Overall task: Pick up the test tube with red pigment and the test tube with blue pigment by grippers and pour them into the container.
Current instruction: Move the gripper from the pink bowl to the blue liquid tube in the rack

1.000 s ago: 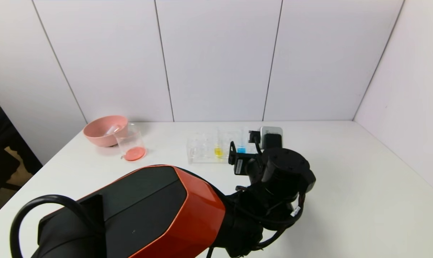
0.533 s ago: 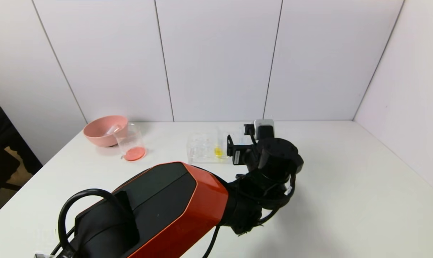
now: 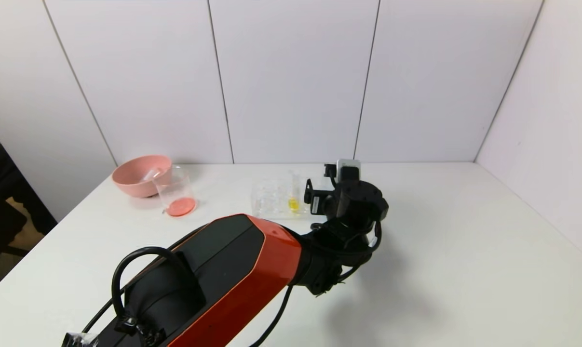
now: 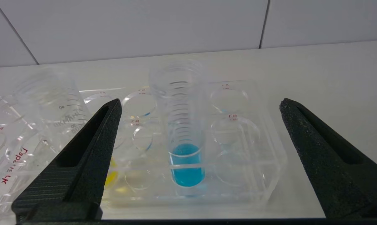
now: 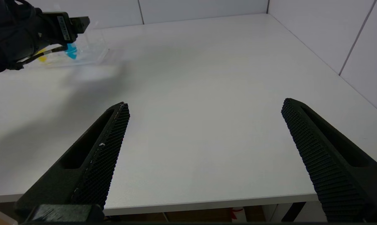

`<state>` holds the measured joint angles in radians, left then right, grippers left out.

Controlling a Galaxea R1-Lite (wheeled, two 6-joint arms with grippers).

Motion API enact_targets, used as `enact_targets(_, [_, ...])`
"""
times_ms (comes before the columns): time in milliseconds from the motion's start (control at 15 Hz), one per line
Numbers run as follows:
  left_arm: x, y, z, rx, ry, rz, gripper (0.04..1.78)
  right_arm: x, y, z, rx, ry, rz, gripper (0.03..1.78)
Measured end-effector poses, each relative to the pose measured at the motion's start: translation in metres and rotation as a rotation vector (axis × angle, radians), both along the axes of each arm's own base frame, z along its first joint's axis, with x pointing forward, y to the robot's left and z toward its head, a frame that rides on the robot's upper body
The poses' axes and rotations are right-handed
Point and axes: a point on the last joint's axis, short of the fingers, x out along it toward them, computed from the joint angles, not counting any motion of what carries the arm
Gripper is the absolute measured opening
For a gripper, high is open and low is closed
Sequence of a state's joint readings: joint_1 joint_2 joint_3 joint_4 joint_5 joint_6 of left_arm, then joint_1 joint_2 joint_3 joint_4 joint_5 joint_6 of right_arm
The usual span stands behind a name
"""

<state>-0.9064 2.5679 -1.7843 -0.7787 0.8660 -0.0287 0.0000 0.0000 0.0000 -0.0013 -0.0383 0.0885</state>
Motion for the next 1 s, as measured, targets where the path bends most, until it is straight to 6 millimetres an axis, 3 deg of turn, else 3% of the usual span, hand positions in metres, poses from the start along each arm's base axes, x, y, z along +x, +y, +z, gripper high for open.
enact_targets(467, [0.027,0.002,-0.007,-0.025,-0.024,0.040,1.76,0.000,0.000,0.000,0.000,0.000,0.000,1.77])
enact_targets(1000, [0.031,0.001,-0.012,-0.024,-0.024,0.042,1.76,0.000,0.000,0.000,0.000,0.000,0.000,1.77])
